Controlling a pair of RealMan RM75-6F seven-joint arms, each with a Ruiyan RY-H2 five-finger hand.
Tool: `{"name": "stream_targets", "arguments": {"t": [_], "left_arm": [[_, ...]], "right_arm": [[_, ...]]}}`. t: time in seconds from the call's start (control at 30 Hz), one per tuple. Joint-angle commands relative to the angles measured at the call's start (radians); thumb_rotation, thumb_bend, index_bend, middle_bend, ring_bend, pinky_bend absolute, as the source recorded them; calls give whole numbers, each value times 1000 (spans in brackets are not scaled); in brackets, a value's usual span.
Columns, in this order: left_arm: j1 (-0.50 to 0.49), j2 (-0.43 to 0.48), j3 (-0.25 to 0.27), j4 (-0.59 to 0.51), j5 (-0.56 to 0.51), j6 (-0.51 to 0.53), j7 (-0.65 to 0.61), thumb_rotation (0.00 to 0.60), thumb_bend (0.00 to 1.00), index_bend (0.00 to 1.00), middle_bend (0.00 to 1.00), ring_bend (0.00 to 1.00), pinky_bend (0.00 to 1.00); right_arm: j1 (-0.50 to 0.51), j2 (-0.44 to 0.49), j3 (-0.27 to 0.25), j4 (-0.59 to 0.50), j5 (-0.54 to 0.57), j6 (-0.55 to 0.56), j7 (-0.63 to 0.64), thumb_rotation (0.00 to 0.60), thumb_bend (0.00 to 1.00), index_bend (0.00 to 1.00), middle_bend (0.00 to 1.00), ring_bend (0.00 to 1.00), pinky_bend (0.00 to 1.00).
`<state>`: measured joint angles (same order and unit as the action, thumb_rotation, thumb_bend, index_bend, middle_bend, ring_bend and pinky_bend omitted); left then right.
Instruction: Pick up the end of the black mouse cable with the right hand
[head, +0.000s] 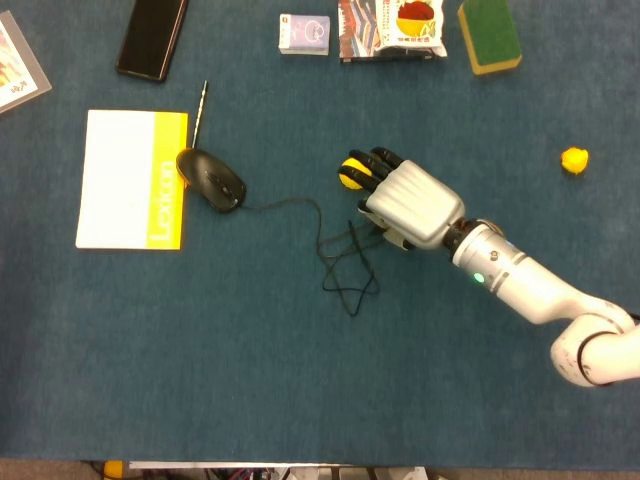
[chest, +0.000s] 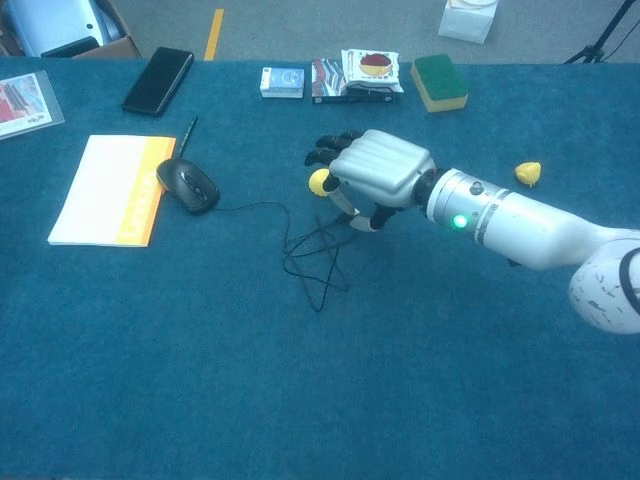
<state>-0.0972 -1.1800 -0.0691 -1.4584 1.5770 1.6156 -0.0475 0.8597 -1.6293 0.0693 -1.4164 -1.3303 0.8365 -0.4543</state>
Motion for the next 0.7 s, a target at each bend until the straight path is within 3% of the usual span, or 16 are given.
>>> {"name": "stream_targets", "arguments": {"t": [0.03, 0.7], "left_arm": [[-1, -1, -2, 1, -3, -2, 1, 600, 229, 494, 336, 202, 348], [-10, -9, -15, 16, -38, -32, 3, 600, 229, 494, 336, 202, 348]], "right_arm": [[-6, 25, 6, -42, -20, 26, 2, 600, 269, 633, 142, 0, 141], [-66, 249, -5, -501, -321, 248, 46, 600, 269, 633, 142, 0, 141]]}}
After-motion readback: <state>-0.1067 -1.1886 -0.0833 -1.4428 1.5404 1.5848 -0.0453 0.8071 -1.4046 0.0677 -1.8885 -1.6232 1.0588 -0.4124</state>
